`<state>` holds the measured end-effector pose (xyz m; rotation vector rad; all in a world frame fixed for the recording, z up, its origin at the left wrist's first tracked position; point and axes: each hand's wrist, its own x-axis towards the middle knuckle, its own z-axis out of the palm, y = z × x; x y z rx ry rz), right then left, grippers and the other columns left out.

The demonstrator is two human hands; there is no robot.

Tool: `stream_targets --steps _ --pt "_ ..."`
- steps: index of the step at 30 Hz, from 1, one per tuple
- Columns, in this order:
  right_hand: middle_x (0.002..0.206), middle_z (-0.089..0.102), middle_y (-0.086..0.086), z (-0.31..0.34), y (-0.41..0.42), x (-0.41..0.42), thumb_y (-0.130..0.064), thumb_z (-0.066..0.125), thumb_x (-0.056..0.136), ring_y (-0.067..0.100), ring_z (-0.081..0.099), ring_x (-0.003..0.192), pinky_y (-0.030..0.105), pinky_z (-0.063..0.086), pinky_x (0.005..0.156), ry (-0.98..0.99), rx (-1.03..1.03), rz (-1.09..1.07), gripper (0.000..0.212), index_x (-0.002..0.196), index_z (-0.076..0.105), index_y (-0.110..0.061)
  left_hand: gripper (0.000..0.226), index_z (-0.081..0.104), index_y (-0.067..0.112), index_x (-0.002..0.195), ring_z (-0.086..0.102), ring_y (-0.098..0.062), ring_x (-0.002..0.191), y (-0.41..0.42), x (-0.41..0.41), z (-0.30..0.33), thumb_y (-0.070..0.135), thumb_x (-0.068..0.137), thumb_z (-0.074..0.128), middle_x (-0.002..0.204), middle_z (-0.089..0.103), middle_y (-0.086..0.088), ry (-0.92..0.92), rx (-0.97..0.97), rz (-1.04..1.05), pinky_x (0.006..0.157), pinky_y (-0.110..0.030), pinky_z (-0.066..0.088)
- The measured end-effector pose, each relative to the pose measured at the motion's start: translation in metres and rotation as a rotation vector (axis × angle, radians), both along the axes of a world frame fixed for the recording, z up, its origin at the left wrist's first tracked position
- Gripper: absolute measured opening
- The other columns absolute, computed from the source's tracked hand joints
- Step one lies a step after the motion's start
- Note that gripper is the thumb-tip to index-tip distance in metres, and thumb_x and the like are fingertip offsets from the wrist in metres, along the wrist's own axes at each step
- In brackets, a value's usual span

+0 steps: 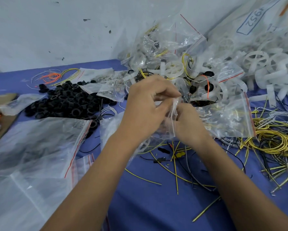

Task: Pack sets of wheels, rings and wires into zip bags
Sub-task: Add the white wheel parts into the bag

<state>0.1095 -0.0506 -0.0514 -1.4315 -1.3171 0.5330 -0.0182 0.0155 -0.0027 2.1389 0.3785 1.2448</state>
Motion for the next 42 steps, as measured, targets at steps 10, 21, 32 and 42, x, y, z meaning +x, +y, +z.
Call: stream_targets --steps 10,21,32,42 --pt "0.075 0.073 0.007 0.011 -0.01 0.001 -0.028 0.038 0.109 0.027 0.071 0.066 0.03 0.051 0.052 0.11 -0.129 -0.109 0.047 0.084 0.075 -0.015 0.015 0.074 0.022 0.1 0.069 -0.01 0.096 0.039 -0.027 -0.018 0.028 0.102 0.061 0.099 0.074 0.009 0.183 -0.263 0.197 0.087 -0.03 0.057" --pt "0.088 0.074 0.003 -0.002 -0.002 -0.002 -0.029 0.07 0.093 0.013 0.069 0.062 0.038 0.057 0.052 -0.062 -0.155 -0.021 0.016 0.108 0.074 -0.029 0.056 0.069 0.009 0.109 0.065 -0.017 0.102 0.047 -0.038 -0.036 0.052 0.107 0.033 0.103 0.072 -0.003 0.598 -0.275 0.172 0.088 -0.032 0.048" --pt "0.054 0.056 0.012 0.002 0.0 -0.001 -0.032 0.073 0.093 0.019 0.051 0.047 0.029 0.044 0.046 0.115 0.193 -0.262 0.031 0.071 0.07 -0.011 0.038 0.06 0.017 0.066 0.06 -0.027 0.073 0.066 -0.045 -0.035 0.032 0.1 0.063 0.07 0.062 -0.006 0.818 -0.097 0.448 0.064 -0.034 0.041" --pt "0.067 0.063 0.011 -0.009 0.007 0.005 -0.027 0.061 0.102 0.012 0.048 0.06 0.041 0.043 0.058 0.082 0.081 -0.332 0.025 0.083 0.069 -0.014 0.044 0.063 0.012 0.099 0.058 -0.012 0.052 0.068 -0.07 -0.022 0.055 0.098 0.056 0.069 0.063 -0.001 0.764 -0.752 0.04 0.045 -0.023 0.047"
